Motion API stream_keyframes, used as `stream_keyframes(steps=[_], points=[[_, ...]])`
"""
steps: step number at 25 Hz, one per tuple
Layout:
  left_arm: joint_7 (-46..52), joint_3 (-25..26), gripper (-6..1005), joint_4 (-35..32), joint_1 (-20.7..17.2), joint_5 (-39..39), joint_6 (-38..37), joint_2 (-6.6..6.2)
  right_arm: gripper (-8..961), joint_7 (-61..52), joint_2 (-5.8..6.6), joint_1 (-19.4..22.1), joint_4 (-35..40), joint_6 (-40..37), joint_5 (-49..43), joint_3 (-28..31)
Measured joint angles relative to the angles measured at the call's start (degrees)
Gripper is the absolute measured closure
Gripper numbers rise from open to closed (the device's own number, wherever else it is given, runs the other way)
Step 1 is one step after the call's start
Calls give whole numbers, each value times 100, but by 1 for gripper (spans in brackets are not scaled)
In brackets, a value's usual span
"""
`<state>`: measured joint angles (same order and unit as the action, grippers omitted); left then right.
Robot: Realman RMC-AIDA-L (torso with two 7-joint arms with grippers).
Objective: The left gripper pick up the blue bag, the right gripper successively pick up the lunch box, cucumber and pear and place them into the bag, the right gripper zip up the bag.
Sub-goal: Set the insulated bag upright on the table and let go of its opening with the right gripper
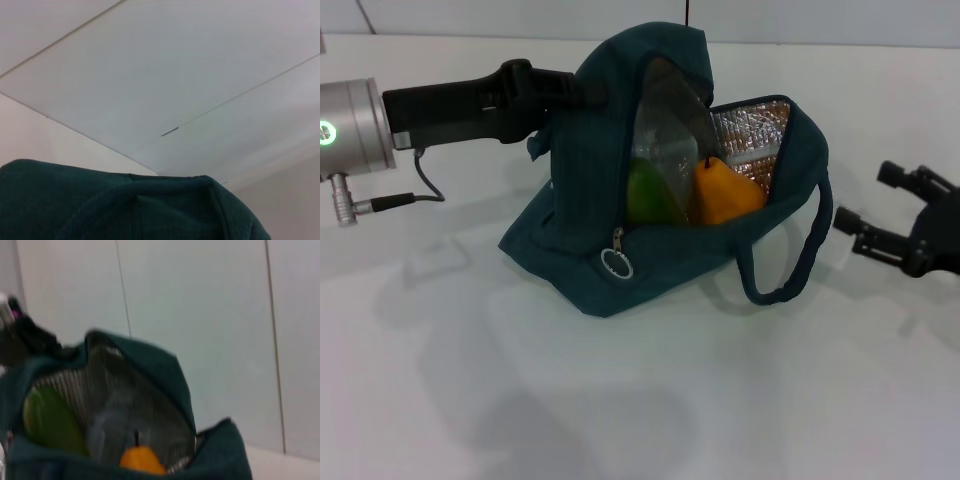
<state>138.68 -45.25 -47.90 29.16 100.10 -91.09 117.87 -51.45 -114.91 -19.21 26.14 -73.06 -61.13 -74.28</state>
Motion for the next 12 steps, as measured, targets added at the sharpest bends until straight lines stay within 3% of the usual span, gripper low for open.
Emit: stream_keyframes(steps=[7, 12], points=[[-3, 76, 936, 75, 10, 0, 5, 19, 81, 8, -106, -651, -323, 893, -301, -83], [-11, 80, 936, 126, 8, -4, 5, 22, 75, 136, -127, -958, -394, 1482, 313, -69]])
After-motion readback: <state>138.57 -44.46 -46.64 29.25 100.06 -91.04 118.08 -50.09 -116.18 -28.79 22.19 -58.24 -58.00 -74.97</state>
